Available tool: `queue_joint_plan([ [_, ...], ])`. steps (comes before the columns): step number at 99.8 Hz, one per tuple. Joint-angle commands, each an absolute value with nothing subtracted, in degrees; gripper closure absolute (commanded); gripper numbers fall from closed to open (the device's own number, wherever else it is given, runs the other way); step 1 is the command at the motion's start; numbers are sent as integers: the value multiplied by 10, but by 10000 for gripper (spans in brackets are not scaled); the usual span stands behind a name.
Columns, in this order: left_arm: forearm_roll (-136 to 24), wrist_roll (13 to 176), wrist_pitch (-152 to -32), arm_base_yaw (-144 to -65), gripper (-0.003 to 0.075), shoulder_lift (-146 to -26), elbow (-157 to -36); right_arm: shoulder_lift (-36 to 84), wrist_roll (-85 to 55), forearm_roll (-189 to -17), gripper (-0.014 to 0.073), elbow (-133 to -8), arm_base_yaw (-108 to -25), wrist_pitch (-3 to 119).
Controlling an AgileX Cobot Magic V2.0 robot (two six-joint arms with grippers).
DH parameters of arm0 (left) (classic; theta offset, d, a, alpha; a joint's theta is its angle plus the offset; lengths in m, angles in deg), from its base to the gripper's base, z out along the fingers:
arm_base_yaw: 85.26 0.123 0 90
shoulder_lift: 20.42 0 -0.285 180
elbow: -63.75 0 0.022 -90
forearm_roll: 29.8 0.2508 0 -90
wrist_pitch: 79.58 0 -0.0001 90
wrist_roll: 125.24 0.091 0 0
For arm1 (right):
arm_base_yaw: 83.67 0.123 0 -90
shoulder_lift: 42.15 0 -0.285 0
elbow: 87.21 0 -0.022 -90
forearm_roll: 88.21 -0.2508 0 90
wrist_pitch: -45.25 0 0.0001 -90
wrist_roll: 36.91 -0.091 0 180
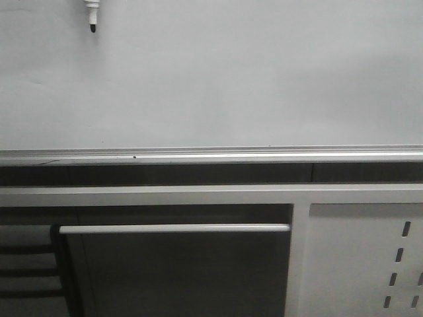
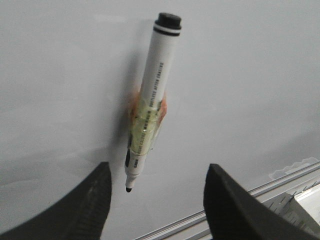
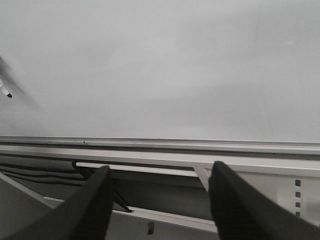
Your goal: Write number 1 on whiteboard
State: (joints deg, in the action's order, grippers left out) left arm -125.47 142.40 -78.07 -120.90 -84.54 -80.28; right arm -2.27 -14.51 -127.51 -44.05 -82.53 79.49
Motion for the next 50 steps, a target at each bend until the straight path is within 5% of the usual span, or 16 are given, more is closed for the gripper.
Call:
queue_joint_plan([
  [1,-1257,1429,-748,-1221,352,-860,-839,-17,-137,-1292,209,-460,-825,758],
  [50,-1243,1429,-741,-1221,353,-926,-896,-17,-137,-1291,209,-460,-825,760],
])
